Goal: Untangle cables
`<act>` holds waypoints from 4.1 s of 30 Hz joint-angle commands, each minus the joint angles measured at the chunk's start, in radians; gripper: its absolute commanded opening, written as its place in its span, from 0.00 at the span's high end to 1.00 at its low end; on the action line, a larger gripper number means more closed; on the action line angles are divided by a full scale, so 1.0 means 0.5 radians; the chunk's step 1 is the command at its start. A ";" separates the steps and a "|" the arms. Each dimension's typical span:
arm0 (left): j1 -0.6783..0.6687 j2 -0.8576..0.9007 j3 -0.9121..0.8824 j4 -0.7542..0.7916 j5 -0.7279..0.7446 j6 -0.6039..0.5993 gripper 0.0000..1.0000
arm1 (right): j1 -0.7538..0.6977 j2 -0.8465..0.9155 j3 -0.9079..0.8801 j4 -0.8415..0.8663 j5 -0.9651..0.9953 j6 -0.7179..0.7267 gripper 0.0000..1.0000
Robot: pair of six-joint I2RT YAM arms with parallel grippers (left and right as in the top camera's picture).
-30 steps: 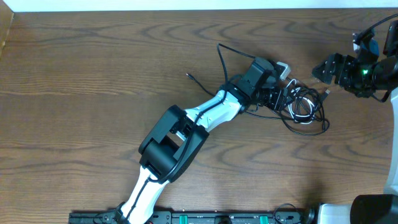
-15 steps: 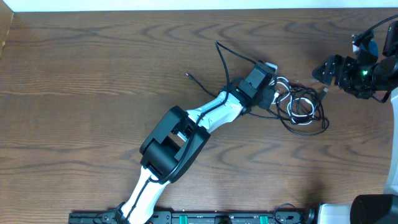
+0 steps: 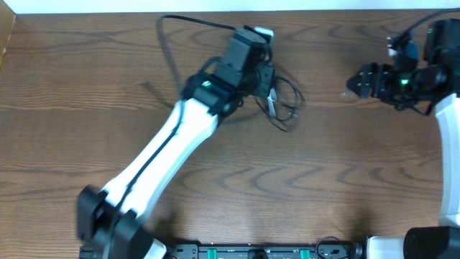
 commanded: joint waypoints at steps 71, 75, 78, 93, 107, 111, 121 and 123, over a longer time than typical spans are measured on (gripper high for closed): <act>0.655 -0.381 0.040 0.279 2.281 -0.681 0.92 | 0.793 -0.015 -0.247 1.592 -0.752 0.054 0.84; 0.656 -0.379 0.040 0.279 2.278 -0.636 0.92 | 0.784 -0.015 -0.247 1.617 -0.671 0.146 0.99; 0.656 -0.373 0.039 0.268 2.222 -0.536 0.92 | 0.758 -0.016 -0.243 1.627 -0.591 0.231 0.99; 0.658 -0.365 0.038 -0.417 0.374 -0.362 0.53 | 0.628 -0.113 0.144 1.276 -0.444 0.288 0.99; 0.658 -0.068 0.038 -0.452 1.279 -0.060 0.53 | 0.629 -0.074 0.505 0.752 0.053 0.482 0.99; 0.658 0.044 0.038 -0.277 1.802 0.092 0.53 | 0.629 -0.018 0.505 0.655 0.051 0.481 0.99; 0.548 0.066 0.038 -0.115 2.068 0.091 0.53 | 0.629 0.031 0.504 0.596 0.082 0.467 0.99; 0.481 0.064 0.038 -0.203 1.847 0.040 0.53 | 0.629 0.050 0.504 0.592 0.080 0.468 0.99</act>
